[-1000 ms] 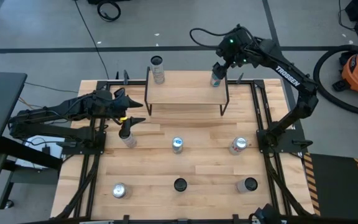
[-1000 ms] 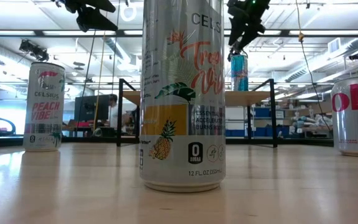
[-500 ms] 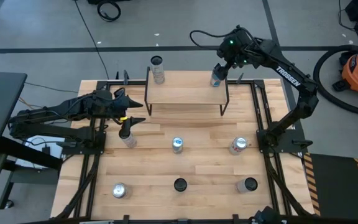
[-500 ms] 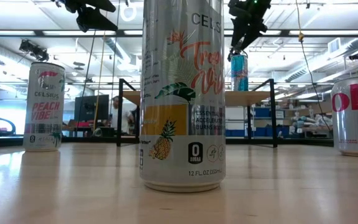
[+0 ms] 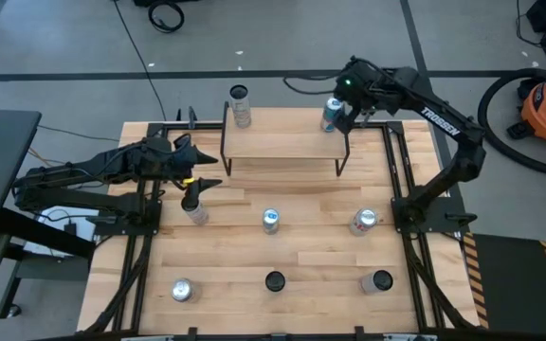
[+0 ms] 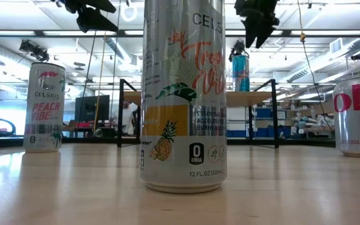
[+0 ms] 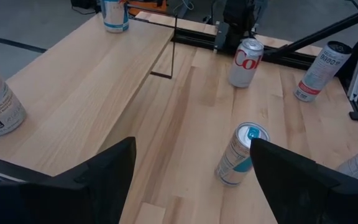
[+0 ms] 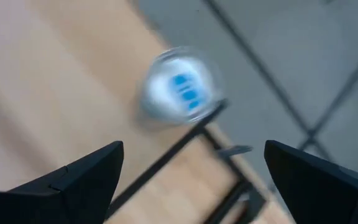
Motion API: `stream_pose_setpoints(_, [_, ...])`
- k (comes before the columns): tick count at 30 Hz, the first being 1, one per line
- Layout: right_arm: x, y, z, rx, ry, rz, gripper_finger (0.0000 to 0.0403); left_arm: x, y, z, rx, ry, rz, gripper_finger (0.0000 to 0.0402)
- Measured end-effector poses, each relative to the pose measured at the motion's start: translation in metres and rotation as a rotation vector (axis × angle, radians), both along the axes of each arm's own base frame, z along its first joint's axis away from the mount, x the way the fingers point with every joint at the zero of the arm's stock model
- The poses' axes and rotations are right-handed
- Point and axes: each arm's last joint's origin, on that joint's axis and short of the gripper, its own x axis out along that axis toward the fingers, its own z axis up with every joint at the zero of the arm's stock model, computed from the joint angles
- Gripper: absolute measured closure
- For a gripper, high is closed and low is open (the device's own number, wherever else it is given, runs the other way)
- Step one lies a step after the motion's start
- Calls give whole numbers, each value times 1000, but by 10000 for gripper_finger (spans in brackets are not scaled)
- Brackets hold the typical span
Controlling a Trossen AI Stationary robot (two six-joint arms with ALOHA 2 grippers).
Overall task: Place canned beverage on shelf
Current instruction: Put the top red soda can on the shelf
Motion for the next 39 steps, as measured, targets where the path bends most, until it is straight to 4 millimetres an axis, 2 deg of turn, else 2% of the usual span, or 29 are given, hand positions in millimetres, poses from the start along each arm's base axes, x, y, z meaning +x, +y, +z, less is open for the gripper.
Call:
stream_pose_setpoints(10, [-2, 28, 2, 293, -130, 94, 5, 0, 0, 0, 1, 6, 0, 83])
stream_pose_setpoints(24, [-20, 74, 11, 387, -177, -9, 6, 0, 0, -1, 2, 9, -1, 83])
stream_pose_setpoints(39, [-16, 126, -31, 514, -105, -211, 9, -1, 0, -3, -3, 31, -1, 83])
